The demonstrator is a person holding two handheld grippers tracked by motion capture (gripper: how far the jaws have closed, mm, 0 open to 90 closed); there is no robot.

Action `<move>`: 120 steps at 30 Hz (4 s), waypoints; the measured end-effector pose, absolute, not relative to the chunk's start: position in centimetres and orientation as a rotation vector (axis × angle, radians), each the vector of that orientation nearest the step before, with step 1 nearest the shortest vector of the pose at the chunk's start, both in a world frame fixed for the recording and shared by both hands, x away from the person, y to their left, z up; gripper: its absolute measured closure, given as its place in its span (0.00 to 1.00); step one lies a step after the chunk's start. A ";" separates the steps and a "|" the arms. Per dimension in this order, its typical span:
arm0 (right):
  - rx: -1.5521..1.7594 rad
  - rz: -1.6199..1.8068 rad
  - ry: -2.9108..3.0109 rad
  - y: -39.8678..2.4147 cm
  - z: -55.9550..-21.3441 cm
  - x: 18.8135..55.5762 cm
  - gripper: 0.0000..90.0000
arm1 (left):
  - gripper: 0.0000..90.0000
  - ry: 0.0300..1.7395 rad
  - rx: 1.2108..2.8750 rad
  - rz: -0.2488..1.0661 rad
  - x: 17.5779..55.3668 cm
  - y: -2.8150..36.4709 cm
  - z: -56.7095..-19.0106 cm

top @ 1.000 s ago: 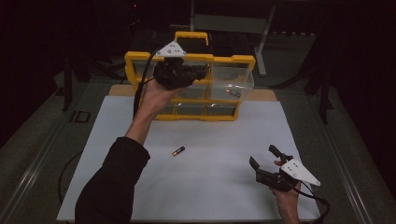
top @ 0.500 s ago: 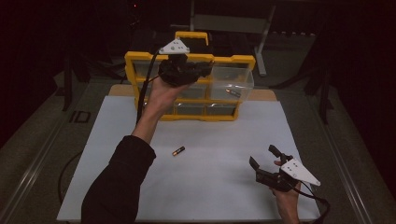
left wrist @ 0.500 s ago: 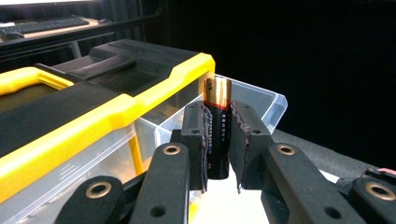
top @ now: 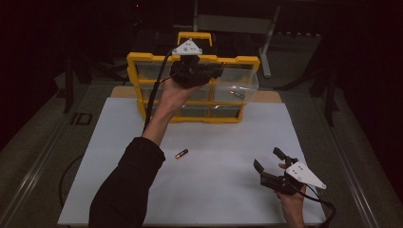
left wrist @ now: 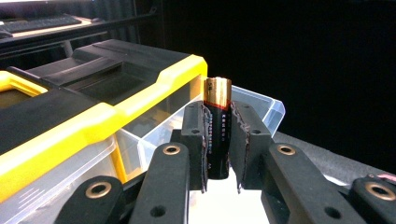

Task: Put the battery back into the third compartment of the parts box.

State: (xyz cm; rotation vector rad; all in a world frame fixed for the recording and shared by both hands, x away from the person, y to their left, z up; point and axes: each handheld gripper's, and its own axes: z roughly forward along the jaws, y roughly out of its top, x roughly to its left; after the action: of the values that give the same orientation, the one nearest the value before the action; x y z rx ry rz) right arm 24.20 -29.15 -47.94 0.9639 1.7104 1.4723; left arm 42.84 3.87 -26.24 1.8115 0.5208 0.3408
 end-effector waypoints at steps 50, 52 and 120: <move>0.960 1.473 1.707 -29.2 -47.9 24.2 0.15 | 0.08 0.661 1.915 0.324 44.1 4.5 -27.4; 0.961 1.474 1.707 -29.2 -47.9 24.2 0.15 | 0.07 0.664 1.937 0.318 44.1 4.9 -27.7; 0.965 1.478 1.710 -29.1 -47.9 24.2 0.15 | 0.04 0.643 2.201 0.279 42.6 8.2 -31.9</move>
State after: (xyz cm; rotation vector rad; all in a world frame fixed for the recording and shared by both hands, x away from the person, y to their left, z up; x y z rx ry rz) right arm 24.15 -29.14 -47.95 0.9645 1.7097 1.4779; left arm 42.65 8.24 -31.91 2.2011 0.6430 0.2795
